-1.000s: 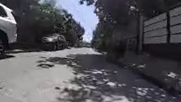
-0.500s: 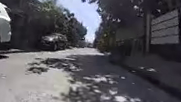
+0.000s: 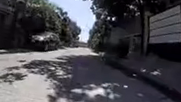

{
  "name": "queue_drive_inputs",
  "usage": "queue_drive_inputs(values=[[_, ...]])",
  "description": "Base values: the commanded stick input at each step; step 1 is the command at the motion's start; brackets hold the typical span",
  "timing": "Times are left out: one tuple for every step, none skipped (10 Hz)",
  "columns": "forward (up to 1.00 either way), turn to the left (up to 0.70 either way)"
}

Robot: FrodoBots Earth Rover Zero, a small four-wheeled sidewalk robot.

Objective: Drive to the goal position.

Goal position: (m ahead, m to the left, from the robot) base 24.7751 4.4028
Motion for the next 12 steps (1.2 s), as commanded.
queue_drive_inputs(values=[[1.0,0.01],[1.0,0.01],[1.0,0.01],[1.0,0.01],[1.0,0.01],[1.0,0.01],[1.0,0.01],[1.0,0.01],[1.0,0.01],[1.0,0.01],[1.0,0.01],[1.0,0.01]])
